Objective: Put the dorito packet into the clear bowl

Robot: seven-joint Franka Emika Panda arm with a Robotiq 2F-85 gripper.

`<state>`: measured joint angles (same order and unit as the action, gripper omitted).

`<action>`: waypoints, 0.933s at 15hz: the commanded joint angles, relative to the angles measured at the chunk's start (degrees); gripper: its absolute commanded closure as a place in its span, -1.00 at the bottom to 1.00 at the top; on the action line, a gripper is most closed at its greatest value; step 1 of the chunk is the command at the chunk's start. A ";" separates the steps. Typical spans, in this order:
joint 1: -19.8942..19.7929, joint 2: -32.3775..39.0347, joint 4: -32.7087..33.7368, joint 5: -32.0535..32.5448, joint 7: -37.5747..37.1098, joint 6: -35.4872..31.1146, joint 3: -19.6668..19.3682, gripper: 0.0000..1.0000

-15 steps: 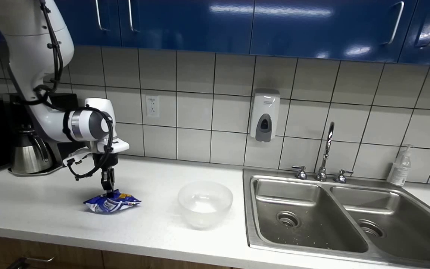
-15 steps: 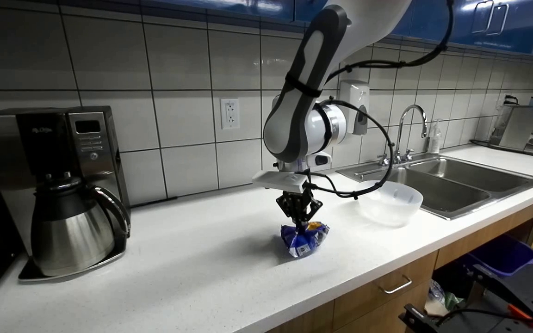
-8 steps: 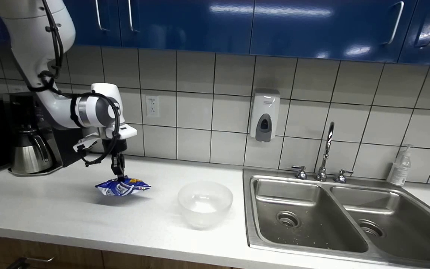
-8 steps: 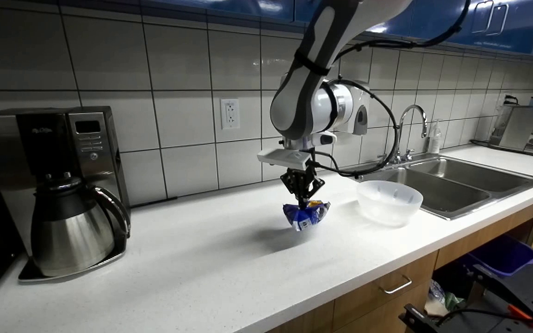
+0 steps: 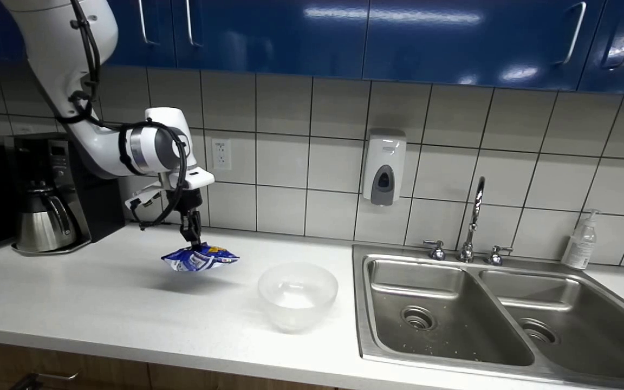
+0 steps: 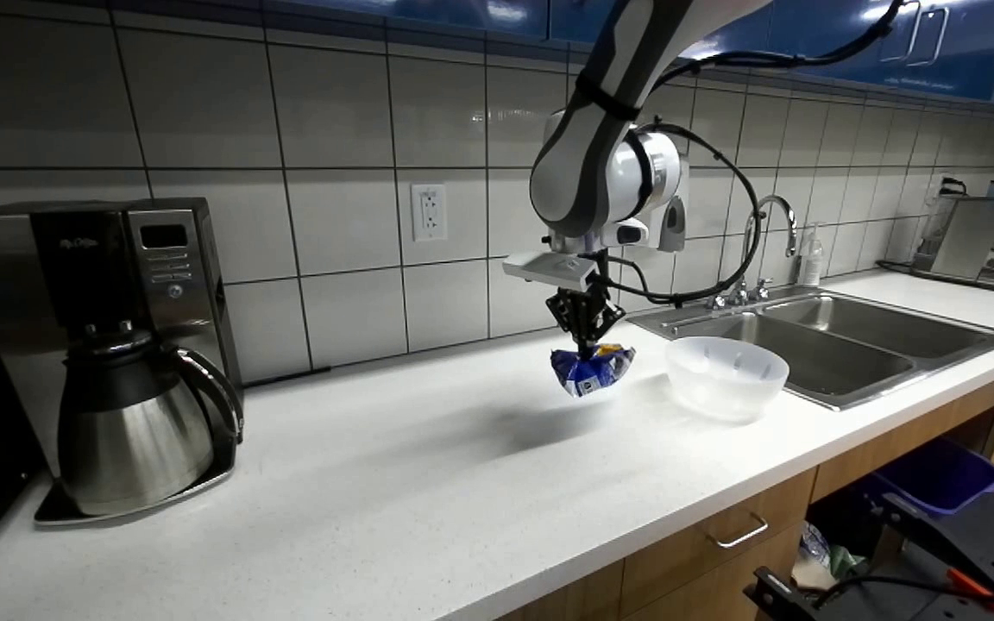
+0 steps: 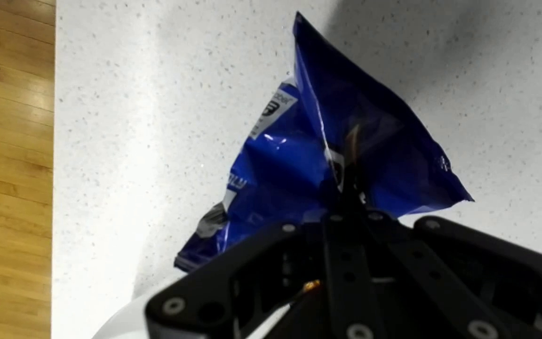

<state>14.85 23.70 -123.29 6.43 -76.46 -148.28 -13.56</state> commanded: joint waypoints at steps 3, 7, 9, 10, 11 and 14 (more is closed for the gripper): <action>-2.84 -2.15 1.98 3.47 -4.86 4.39 -2.63 1.00; -4.33 -2.73 3.64 6.49 -8.03 7.28 -4.79 1.00; -5.06 -3.07 4.17 8.21 -9.86 8.17 -5.67 1.00; -5.61 -2.94 4.52 8.75 -10.51 8.42 -5.90 1.00; -6.18 -2.66 4.90 9.14 -11.08 8.79 -5.99 1.00; -7.82 -1.41 5.70 10.10 -12.65 9.90 -6.35 1.00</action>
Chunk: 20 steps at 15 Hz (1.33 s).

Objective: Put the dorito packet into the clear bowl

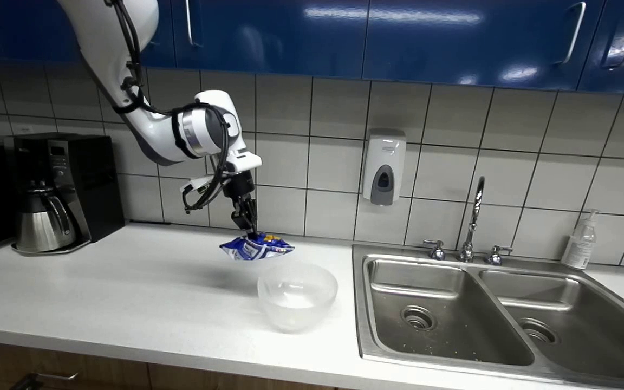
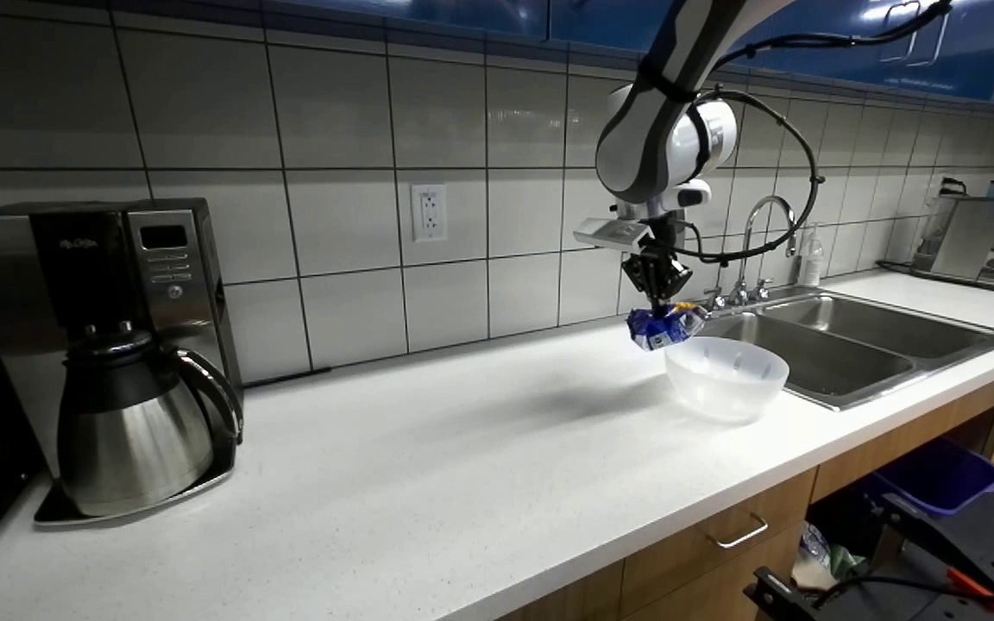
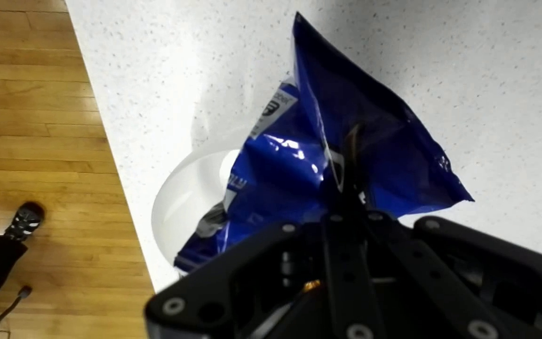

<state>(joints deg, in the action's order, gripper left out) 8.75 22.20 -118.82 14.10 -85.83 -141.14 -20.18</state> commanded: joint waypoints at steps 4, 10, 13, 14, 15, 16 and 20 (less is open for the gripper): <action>-4.24 0.72 1.80 2.89 -4.66 3.89 -0.25 1.00; -7.60 3.21 3.41 2.46 -6.05 5.31 -1.33 1.00; -9.03 6.58 4.77 1.40 -6.91 4.64 -1.21 1.00; -9.41 7.88 5.47 1.05 -7.15 4.62 -1.14 1.00; -9.55 9.26 6.16 0.90 -7.99 4.50 -1.22 1.00; -9.70 10.45 6.80 0.65 -8.49 4.53 -1.17 1.00; -9.68 13.72 9.01 -0.68 -9.67 4.80 -0.84 0.44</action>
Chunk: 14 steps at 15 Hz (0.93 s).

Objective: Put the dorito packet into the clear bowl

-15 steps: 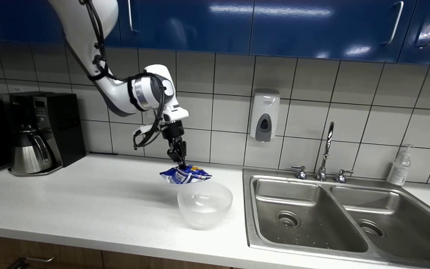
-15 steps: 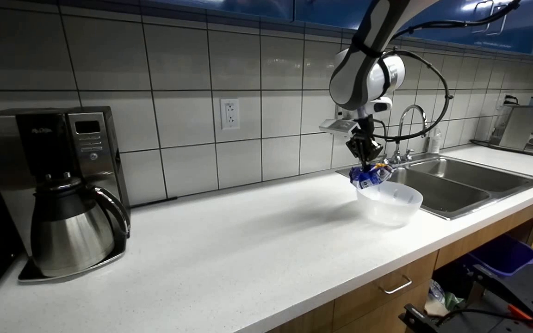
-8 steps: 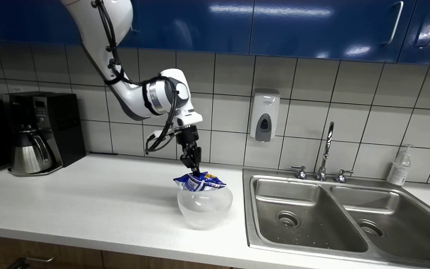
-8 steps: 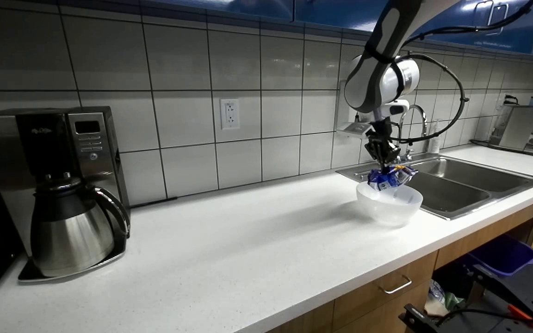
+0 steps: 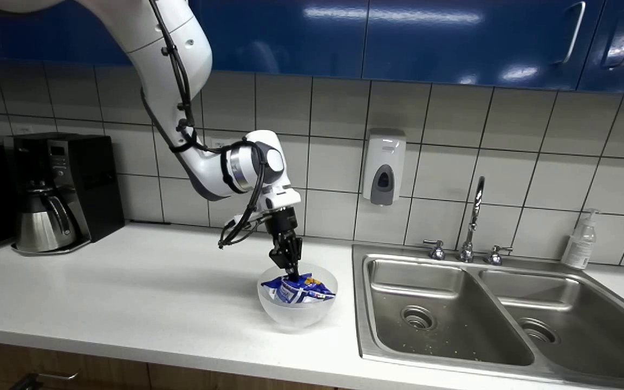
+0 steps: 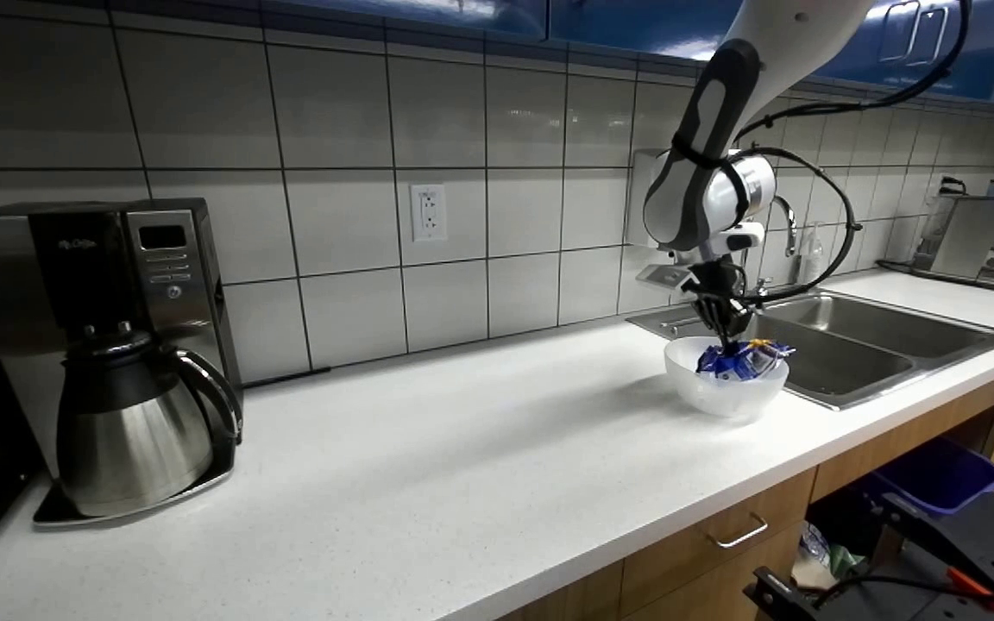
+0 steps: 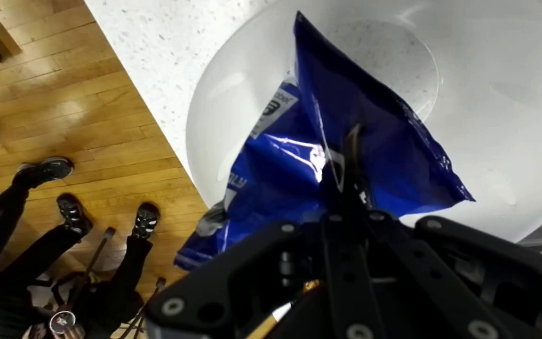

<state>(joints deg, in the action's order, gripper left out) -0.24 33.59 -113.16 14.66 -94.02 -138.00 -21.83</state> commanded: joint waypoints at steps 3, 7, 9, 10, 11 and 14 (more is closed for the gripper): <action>-0.44 2.95 4.15 -1.60 -1.44 1.48 0.77 0.02; 0.03 1.81 3.91 -1.56 -0.66 1.54 0.96 -0.57; 0.20 0.22 3.51 -1.61 0.11 2.27 1.20 -0.88; 0.19 -0.57 3.20 -1.65 0.68 2.57 1.42 -0.98; 0.13 -1.50 2.67 -1.59 1.53 2.60 1.73 -1.00; -0.28 -5.76 -0.35 -1.24 6.36 2.00 3.43 -1.00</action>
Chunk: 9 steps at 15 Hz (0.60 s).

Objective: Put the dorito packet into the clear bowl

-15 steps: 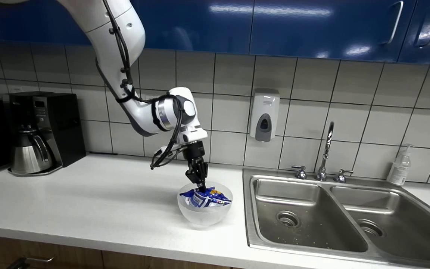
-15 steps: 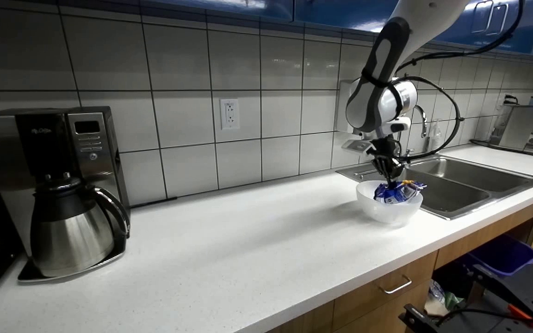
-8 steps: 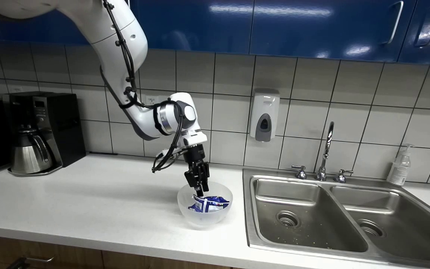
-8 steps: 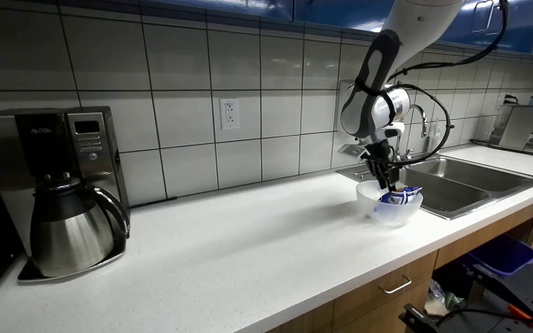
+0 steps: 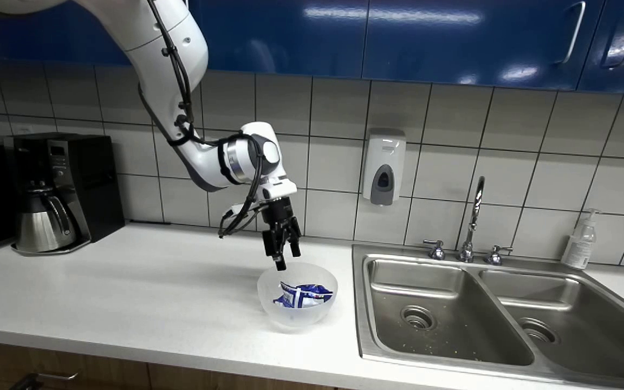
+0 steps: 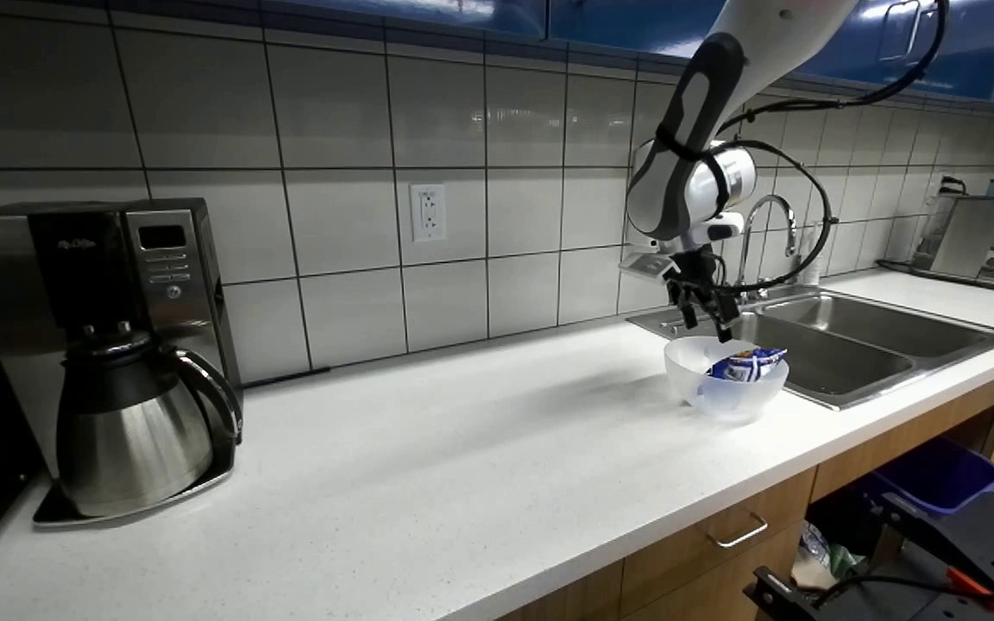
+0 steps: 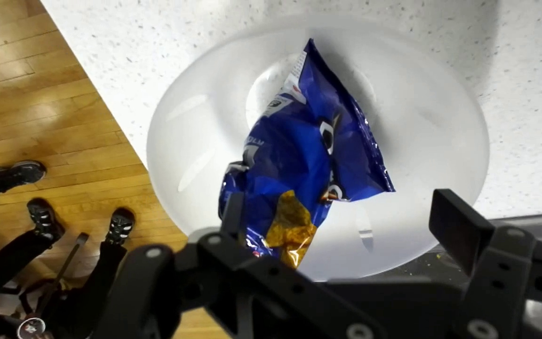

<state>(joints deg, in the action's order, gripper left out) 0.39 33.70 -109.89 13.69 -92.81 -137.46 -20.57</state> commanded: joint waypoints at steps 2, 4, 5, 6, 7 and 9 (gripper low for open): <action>-1.11 -8.84 -5.97 -0.36 9.60 1.06 3.67 -1.00; -0.75 -11.95 -9.07 -0.14 13.45 0.46 4.86 -1.00; -0.49 -13.45 -10.59 0.05 15.06 0.31 5.36 -1.00; -0.06 -15.35 -12.79 0.52 16.31 -0.15 5.80 -1.00; 0.17 -17.05 -14.62 0.69 17.65 -0.27 6.35 -1.00; 0.79 -20.61 -18.80 1.37 19.39 -0.97 7.25 -1.00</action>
<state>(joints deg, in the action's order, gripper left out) 0.95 20.45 -121.00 13.88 -77.11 -137.36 -14.79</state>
